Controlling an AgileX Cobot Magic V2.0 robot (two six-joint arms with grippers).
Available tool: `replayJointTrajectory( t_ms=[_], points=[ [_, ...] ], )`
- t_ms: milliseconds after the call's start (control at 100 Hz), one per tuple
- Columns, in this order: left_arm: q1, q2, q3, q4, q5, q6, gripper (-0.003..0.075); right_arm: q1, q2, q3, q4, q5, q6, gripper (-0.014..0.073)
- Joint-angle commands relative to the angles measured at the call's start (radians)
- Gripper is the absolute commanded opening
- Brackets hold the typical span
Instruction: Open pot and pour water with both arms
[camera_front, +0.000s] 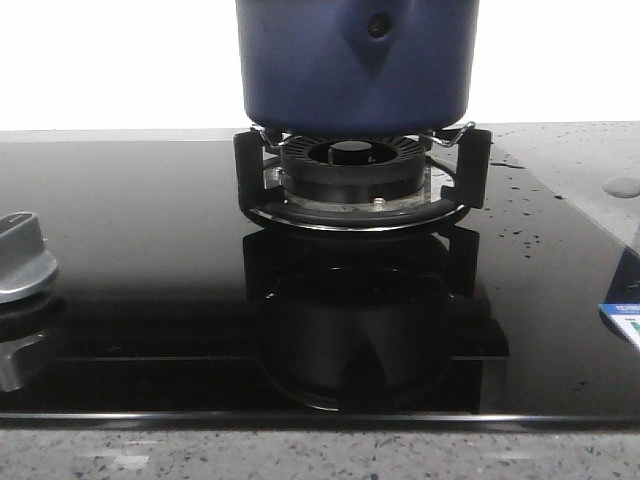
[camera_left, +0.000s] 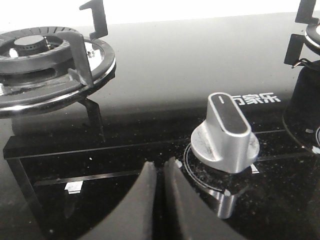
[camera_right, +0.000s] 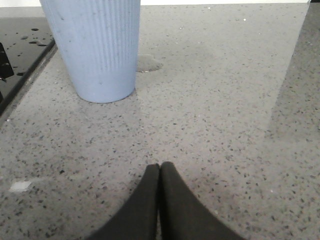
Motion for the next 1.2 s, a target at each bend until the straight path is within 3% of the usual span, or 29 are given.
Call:
replayJointTrajectory(
  t_ms=[0,260,440,560,650,690,930,1120,1190],
  points=[
    [0.003,-0.03,0.044,0.01,-0.048,-0.009,-0.002,-0.008,-0.019,0.029,-0.003,-0.058,-0.007,-0.0071],
    [0.003,-0.03,0.044,-0.046,-0.08,-0.009,-0.002,-0.008,-0.019,0.029,0.047,-0.314,0.028,-0.0071],
    [0.003,-0.03,0.044,-0.53,-0.268,-0.009,-0.002,-0.008,-0.019,0.029,0.16,-0.485,0.048,-0.0071],
    [0.005,-0.03,0.044,-0.693,-0.411,-0.009,-0.002,-0.008,-0.019,0.029,0.17,-0.503,0.048,-0.0071],
    [0.005,-0.03,0.038,-0.903,-0.449,-0.009,-0.002,-0.008,-0.019,0.027,0.196,-0.499,0.073,-0.0071],
    [0.005,-0.03,0.037,-0.928,-0.454,-0.009,-0.002,-0.008,-0.019,0.021,0.224,-0.494,0.101,-0.0071],
    [-0.028,0.022,-0.064,-0.808,-0.238,0.0,-0.002,-0.008,0.038,-0.193,0.273,-0.135,0.117,-0.0071],
    [-0.104,0.197,-0.226,-0.683,-0.056,0.004,-0.002,-0.005,0.21,-0.434,0.273,0.192,0.053,-0.0071],
    [-0.15,0.272,-0.294,-0.693,-0.002,0.068,-0.002,-0.005,0.278,-0.517,0.285,0.319,0.053,-0.0071]
  ],
)
